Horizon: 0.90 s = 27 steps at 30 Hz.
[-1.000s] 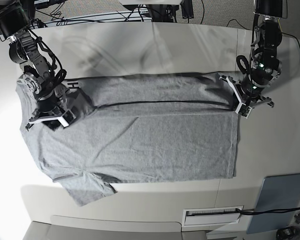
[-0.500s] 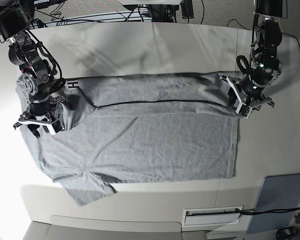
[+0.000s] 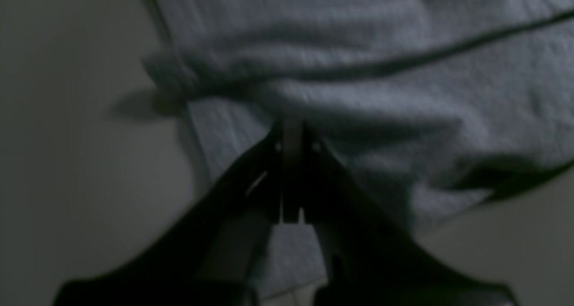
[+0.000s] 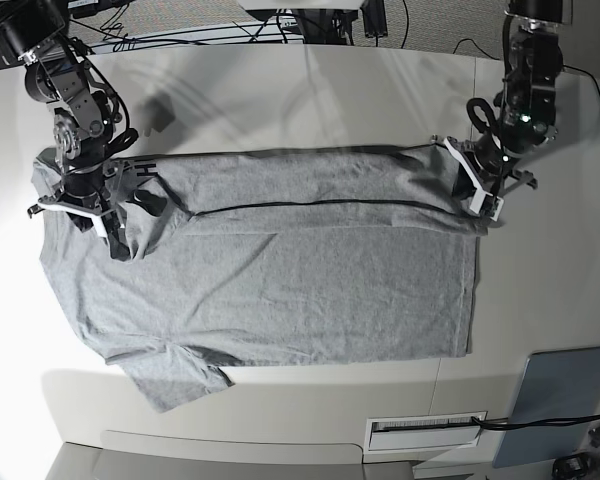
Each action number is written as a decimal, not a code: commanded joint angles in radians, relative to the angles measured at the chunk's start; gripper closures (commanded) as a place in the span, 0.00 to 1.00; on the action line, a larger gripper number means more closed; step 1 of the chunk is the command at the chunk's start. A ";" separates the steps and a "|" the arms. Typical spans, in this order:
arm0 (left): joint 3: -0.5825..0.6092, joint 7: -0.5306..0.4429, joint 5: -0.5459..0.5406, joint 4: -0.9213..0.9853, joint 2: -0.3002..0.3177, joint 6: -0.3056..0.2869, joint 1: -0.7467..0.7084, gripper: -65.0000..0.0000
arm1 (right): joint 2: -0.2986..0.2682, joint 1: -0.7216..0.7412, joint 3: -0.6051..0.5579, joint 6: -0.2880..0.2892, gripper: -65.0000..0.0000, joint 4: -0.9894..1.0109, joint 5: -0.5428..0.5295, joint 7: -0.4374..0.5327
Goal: Fold the T-shirt properly
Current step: 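Fold the held edge under and drag the shirt further toward the arms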
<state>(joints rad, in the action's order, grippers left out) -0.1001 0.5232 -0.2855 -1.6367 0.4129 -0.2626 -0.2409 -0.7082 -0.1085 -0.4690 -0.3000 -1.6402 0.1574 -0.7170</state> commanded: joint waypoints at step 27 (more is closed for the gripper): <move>-0.008 -0.017 0.057 0.143 -0.074 0.034 -0.053 1.00 | 0.114 -0.104 0.281 0.265 1.00 0.136 -0.230 0.043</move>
<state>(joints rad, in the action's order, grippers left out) -0.1081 0.3664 -0.2810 -1.5105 0.3298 -0.2398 -0.2623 -0.5800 -0.2012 -0.1902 -0.0490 -1.5047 -0.0566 -0.6312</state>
